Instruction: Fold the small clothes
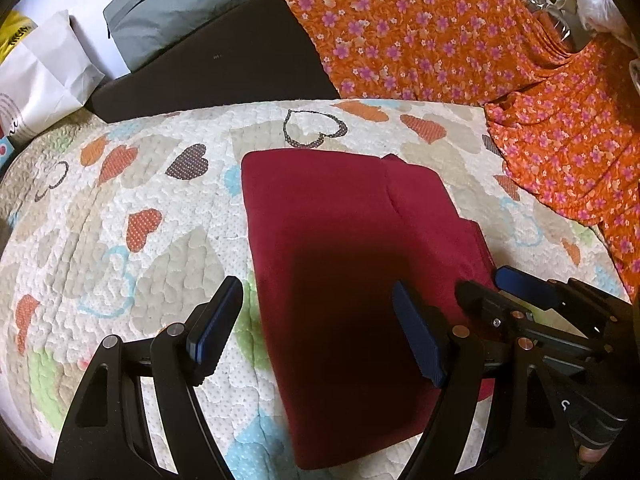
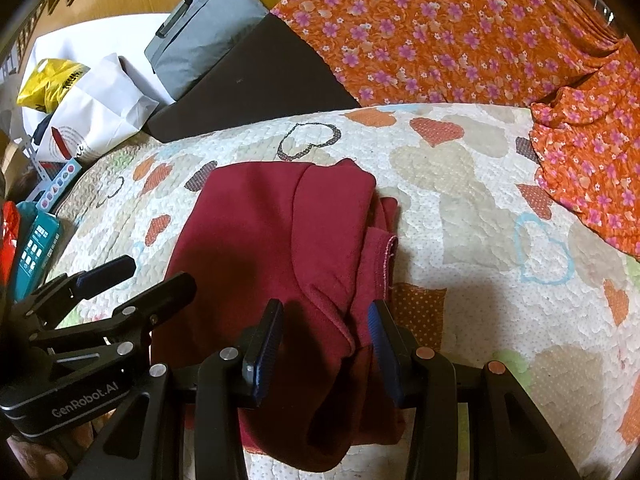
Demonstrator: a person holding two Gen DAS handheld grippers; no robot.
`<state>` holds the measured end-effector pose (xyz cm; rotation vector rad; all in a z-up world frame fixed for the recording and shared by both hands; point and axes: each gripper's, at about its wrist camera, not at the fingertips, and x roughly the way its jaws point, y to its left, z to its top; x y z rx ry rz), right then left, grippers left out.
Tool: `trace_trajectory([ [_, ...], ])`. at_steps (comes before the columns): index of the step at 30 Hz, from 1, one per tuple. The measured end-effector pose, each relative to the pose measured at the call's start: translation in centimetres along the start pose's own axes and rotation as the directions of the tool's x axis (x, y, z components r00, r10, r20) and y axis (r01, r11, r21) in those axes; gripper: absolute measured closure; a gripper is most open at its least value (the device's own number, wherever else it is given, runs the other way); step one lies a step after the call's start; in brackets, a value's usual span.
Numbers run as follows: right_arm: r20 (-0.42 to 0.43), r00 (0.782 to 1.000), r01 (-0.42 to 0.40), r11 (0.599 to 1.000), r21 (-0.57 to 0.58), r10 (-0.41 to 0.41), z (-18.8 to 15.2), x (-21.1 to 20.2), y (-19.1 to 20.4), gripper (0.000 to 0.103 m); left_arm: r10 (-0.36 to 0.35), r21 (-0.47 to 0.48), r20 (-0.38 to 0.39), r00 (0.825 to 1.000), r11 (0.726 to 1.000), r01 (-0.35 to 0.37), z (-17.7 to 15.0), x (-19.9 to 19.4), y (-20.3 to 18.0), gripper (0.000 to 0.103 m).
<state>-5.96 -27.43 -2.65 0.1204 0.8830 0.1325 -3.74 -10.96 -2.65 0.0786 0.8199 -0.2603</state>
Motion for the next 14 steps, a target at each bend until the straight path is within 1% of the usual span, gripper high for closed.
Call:
trace_trajectory([
  [7, 0.008, 1.000, -0.001, 1.000, 0.001, 0.001, -0.02, -0.27, 0.09, 0.061, 0.023, 0.019, 0.027, 0.999, 1.000, -0.023, -0.09, -0.28, 0.04, 0.025],
  [14, 0.021, 1.000, 0.001, 1.000, 0.008, -0.001, 0.20, -0.80, -0.24, 0.061, 0.020, 0.013, 0.031, 0.999, 1.000, -0.021, 0.12, -0.45, 0.45, 0.025],
])
